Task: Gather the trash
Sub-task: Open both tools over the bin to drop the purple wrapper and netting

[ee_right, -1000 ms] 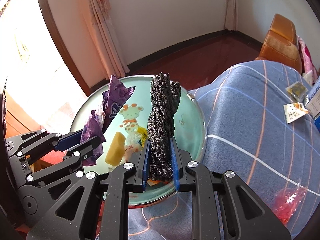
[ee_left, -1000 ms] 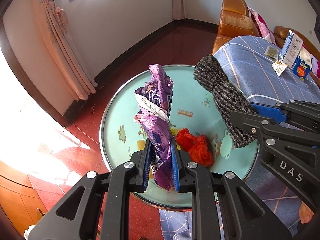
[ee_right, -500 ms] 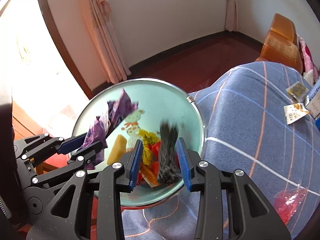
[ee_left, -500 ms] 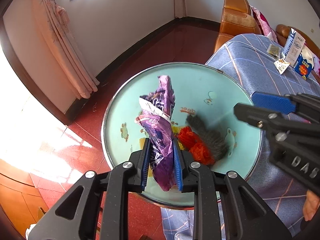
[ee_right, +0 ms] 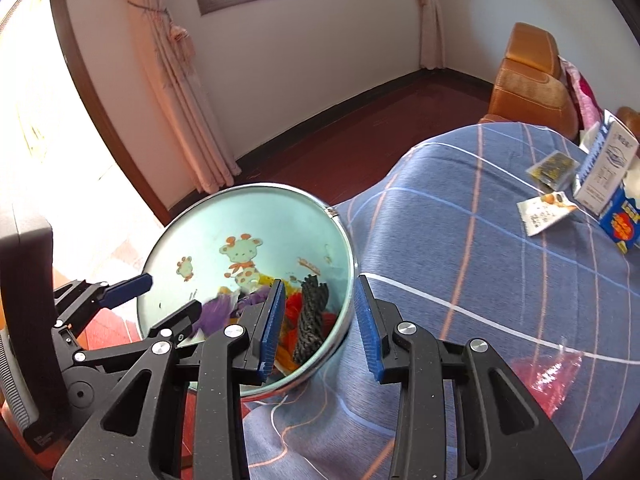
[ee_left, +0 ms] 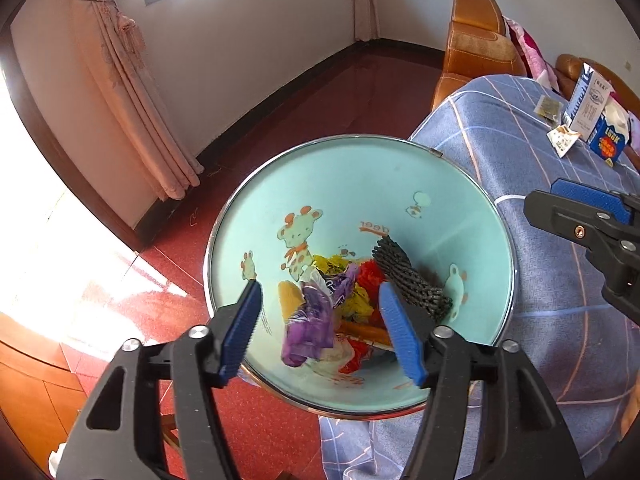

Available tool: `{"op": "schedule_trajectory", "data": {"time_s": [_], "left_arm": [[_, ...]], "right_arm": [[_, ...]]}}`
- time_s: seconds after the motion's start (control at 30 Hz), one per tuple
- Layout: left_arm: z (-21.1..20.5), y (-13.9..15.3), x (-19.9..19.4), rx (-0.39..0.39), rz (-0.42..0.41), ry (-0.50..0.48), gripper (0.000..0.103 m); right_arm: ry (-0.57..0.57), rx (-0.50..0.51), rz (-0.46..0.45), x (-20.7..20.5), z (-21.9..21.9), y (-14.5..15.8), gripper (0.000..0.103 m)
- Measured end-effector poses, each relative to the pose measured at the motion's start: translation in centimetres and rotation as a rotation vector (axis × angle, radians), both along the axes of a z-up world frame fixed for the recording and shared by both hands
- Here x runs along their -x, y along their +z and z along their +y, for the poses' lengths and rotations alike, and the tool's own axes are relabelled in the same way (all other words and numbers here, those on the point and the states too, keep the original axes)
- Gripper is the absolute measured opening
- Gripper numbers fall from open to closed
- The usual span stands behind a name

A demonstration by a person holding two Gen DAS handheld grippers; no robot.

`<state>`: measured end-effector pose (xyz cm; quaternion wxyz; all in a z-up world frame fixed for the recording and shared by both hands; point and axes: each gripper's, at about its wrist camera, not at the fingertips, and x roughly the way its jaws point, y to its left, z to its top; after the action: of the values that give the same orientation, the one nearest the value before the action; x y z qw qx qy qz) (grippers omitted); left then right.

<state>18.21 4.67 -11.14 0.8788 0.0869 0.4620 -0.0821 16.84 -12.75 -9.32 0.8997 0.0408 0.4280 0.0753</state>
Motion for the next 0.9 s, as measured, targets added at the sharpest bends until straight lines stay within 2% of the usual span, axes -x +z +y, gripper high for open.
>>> {"op": "schedule_trajectory", "data": {"time_s": [0.13, 0.43, 0.6, 0.9], "left_arm": [[0.0, 0.7, 0.6, -0.008, -0.024, 0.015, 0.076], [0.3, 1.5, 1.4, 0.002, -0.015, 0.049, 0.081], [0.5, 1.5, 2.2, 0.012, 0.003, 0.066, 0.081], [-0.3, 1.7, 3.9, 0.01, 0.006, 0.058, 0.081]], "right_arm": [[-0.01, -0.004, -0.008, 0.6, -0.3, 0.3, 0.036], [-0.015, -0.008, -0.016, 1.9, -0.8, 1.0, 0.037], [-0.011, 0.001, -0.025, 3.1, -0.7, 1.3, 0.045], [-0.018, 0.0, -0.021, 5.1, -1.2, 0.9, 0.046]]}}
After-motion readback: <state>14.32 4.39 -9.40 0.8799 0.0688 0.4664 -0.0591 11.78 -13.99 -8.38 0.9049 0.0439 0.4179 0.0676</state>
